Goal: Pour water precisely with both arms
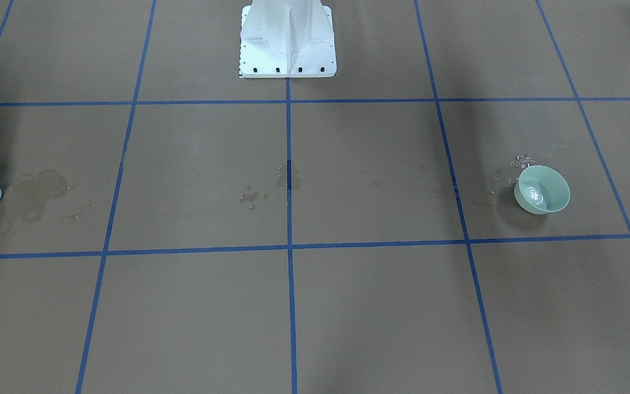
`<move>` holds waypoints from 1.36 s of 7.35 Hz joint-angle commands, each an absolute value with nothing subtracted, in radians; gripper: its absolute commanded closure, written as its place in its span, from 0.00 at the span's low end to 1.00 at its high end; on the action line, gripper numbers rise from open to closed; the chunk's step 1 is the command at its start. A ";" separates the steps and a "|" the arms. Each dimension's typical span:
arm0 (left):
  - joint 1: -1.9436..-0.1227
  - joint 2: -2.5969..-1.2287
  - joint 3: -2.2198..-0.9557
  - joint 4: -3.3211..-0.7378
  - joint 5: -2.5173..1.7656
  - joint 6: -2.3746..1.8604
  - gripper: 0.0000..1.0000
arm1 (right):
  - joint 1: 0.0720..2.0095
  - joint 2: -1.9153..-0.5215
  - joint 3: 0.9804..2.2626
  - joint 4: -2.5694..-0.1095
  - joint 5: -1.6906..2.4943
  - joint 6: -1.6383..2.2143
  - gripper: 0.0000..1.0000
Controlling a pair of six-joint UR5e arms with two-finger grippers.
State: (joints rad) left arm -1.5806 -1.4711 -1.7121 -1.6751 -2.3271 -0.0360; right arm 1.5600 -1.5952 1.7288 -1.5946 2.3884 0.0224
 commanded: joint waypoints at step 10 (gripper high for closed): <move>-1.572 -1.506 -1.715 -1.756 -2.460 -0.113 0.00 | 1.563 -1.589 1.756 -1.559 2.393 0.024 0.01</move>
State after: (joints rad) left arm -1.5769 -1.4859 -1.7270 -1.7575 -2.4530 -0.0577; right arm 1.5628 -1.5909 1.7424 -1.5689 2.3901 0.0186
